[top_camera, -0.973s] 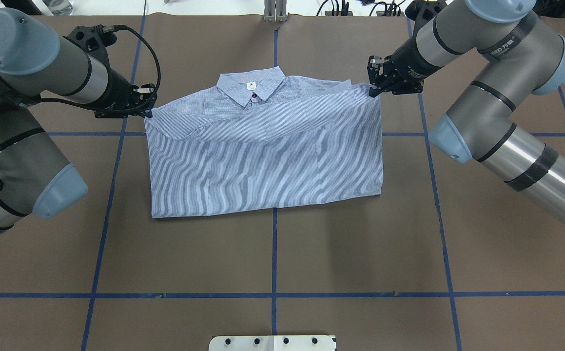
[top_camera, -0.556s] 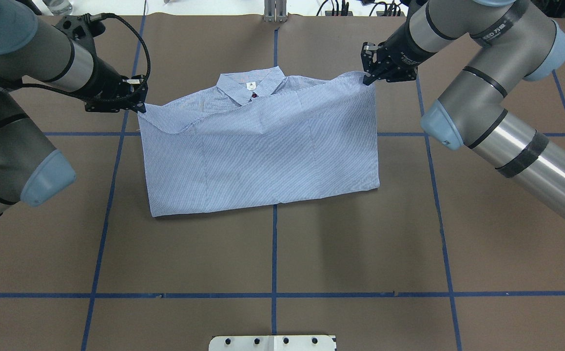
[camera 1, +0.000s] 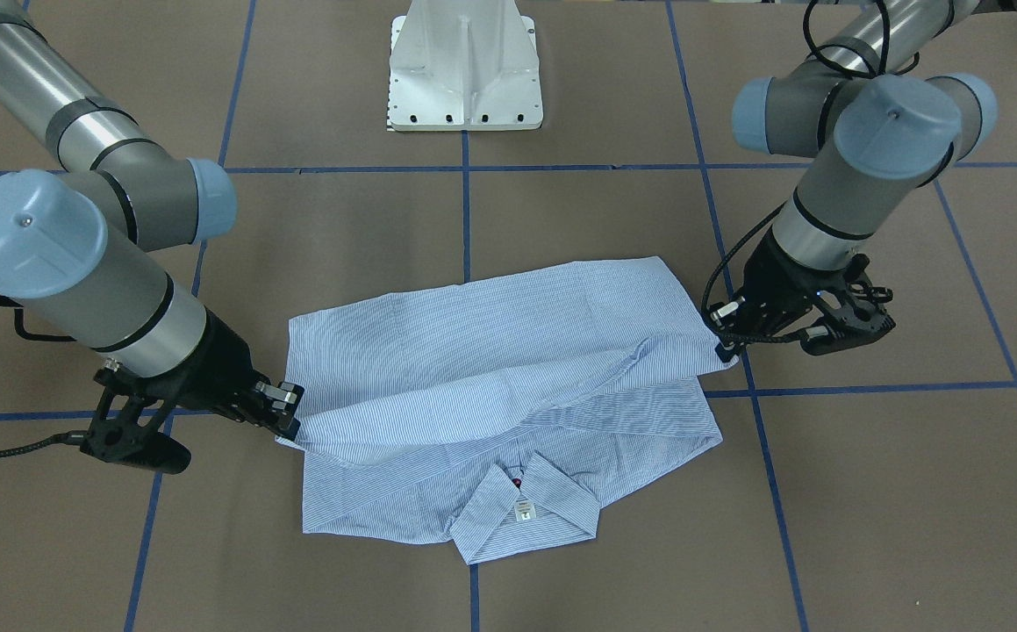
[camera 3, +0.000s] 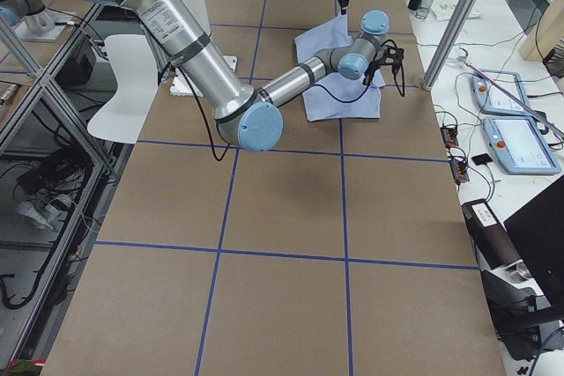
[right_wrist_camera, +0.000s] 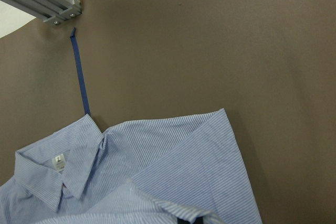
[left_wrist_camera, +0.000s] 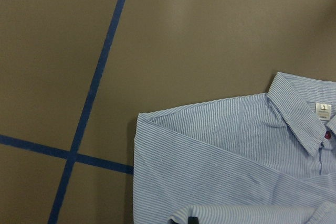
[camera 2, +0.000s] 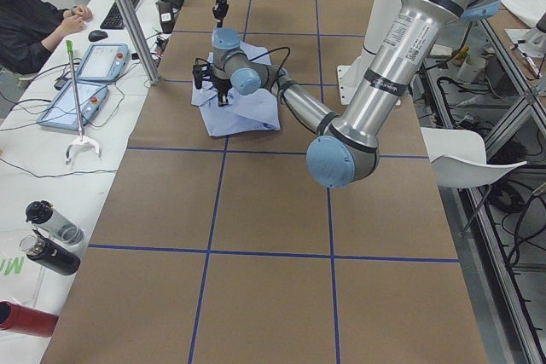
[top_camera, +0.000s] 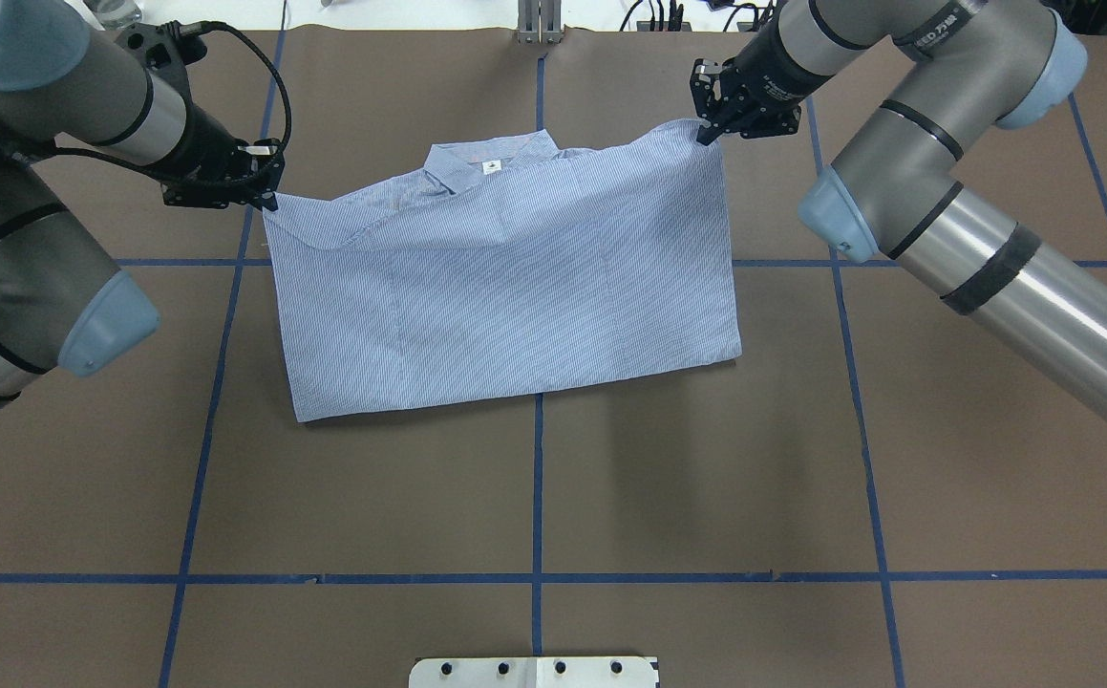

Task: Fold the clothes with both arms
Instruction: 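Lay the hem over the shoulders with both grippers beside the collar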

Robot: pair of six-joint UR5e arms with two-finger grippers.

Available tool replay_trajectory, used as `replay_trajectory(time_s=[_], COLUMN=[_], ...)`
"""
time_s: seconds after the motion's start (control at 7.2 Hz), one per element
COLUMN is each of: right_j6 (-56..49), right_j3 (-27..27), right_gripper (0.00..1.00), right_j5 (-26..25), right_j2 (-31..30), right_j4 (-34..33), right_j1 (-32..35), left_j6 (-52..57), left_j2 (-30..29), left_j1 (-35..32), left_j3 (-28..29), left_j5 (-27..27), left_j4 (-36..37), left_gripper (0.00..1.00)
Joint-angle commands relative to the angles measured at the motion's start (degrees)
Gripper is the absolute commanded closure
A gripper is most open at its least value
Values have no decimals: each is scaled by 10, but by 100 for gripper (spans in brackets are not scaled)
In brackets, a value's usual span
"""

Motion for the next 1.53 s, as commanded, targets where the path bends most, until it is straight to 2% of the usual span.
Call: replay_trajectory(time_s=[0.0,0.28,0.56,1.39], right_j6=[-2,-2,-2,-2], right_j3=[-73,-120,-133,-142], right_gripper=[100,100,100,100], right_j5=[-3,-9,-9,-17], right_j2=[18,52,51,50], right_j4=[49,47,47,48], right_j1=[1,-1,-1,-2], left_j6=[3,3,4,3], left_j2=[-37,-42,-41,-47], left_j1=[-3,-2,-2,-1], left_j3=[88,118,154,166], left_j5=[0,0,0,15], left_j4=[-61,-73,-112,-128], left_gripper=[100,100,100,100])
